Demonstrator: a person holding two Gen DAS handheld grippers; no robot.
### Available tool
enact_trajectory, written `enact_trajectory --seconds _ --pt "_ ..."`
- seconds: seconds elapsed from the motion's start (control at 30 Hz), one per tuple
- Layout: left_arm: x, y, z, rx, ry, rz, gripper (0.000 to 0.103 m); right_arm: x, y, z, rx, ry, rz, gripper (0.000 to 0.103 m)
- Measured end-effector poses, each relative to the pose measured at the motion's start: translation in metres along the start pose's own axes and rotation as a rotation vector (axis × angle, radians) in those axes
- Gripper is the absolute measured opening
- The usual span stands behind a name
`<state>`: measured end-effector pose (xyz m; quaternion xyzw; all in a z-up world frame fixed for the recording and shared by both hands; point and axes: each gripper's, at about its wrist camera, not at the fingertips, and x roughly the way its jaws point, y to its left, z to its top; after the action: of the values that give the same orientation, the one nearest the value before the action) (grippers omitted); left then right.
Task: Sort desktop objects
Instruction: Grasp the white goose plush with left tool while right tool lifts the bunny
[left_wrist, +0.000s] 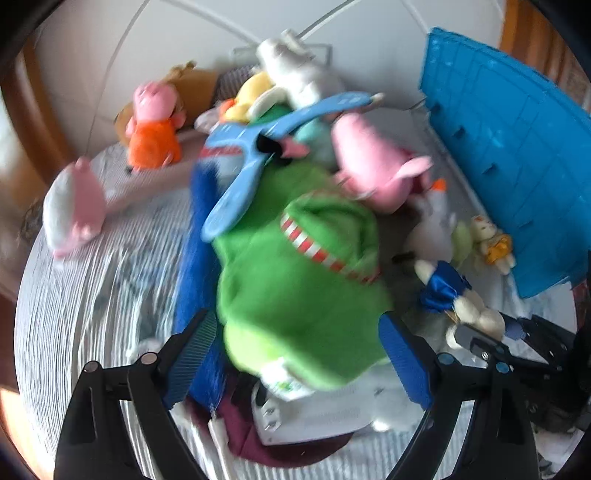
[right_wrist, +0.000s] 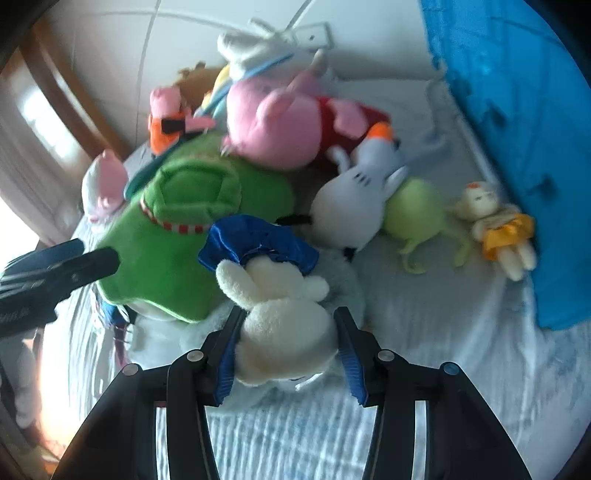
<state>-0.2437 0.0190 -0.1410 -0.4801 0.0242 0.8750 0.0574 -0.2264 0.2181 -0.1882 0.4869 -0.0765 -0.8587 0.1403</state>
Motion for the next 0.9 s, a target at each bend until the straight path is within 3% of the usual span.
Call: enact_trajectory --seconds 0.2,0.47,0.87,0.9 --pt "0.026 -0.057 0.027 0.144 0.0 -0.084 0.091 -0.04 -0.033 -0.017 0.093 -0.054 -0.078 0.047" --pt "0.099 -0.116 0.049 0.268 0.047 -0.092 0.091 -0.06 -0.088 -0.058 0.267 -0.082 -0.19 0.047" --pt "0.163 -0.145 0.047 0.344 0.144 -0.071 0.091 -0.052 -0.128 -0.073 0.387 -0.077 -0.274 0.047" --pt "0.165 -0.146 0.046 0.342 0.158 -0.084 0.081 -0.052 -0.129 -0.073 0.39 -0.077 -0.277 0.047"
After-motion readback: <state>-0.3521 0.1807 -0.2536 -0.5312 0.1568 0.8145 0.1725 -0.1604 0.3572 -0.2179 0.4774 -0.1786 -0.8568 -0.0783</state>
